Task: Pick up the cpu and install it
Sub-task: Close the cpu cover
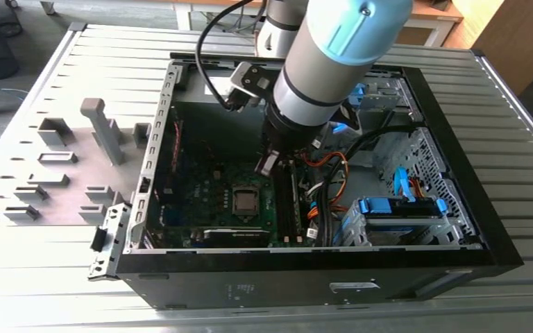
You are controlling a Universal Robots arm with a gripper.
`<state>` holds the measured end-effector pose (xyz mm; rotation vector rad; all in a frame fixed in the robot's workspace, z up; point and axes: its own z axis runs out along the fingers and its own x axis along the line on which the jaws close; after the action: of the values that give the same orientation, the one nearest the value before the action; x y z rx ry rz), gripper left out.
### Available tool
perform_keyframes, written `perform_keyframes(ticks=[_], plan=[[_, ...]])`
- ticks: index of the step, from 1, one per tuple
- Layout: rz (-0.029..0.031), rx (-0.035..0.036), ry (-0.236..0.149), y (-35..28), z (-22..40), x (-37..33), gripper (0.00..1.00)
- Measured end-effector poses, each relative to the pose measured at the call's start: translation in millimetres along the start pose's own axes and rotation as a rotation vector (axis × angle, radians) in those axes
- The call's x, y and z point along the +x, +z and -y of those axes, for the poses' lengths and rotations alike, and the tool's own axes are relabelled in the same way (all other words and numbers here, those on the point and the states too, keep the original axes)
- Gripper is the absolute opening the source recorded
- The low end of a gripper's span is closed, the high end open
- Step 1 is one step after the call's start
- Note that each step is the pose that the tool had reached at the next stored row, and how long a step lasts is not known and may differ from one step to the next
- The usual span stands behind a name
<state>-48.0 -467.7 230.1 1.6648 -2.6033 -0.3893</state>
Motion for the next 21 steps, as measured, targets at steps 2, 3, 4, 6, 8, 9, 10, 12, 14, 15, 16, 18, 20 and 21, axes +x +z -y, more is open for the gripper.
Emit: perform_keyframes(ticks=[2, 3, 4, 6, 8, 9, 10, 12, 14, 15, 16, 18, 20, 21], plan=[[-0.0016, 0.0004, -0.002, -0.2, -0.6, 2.1, 0.11], [-0.002, 0.0003, -0.004, -0.3, -0.4, 3.8, 0.11], [-0.0024, 0.0001, -0.006, -0.6, -0.3, 5.5, 0.11], [-0.0031, -0.0003, -0.009, -1.1, -0.1, 9.3, 0.11], [-0.0038, -0.0006, -0.012, -1.6, 0.1, 13.1, 0.11], [-0.004, -0.0008, -0.013, -1.8, 0.3, 15.0, 0.11], [-0.0043, -0.0009, -0.014, -2.0, 0.4, 16.8, 0.11], [-0.005, -0.0012, -0.017, -2.6, 0.8, 20.8, 0.11], [-0.0056, -0.0014, -0.019, -3.3, 1.5, 25.2, 0.11], [-0.0058, -0.0016, -0.02, -3.6, 1.9, 27.2, 0.11], [-0.0059, -0.0017, -0.021, -3.8, 2.5, 29.2, 0.11], [-0.0064, -0.0019, -0.023, -4.5, 3.4, 33.1, 0.11], [-0.0069, -0.0021, -0.025, -4.6, 3.4, 36.1, 0.11], [-0.0072, -0.0021, -0.026, -4.5, 3.1, 37.1, 0.11]])
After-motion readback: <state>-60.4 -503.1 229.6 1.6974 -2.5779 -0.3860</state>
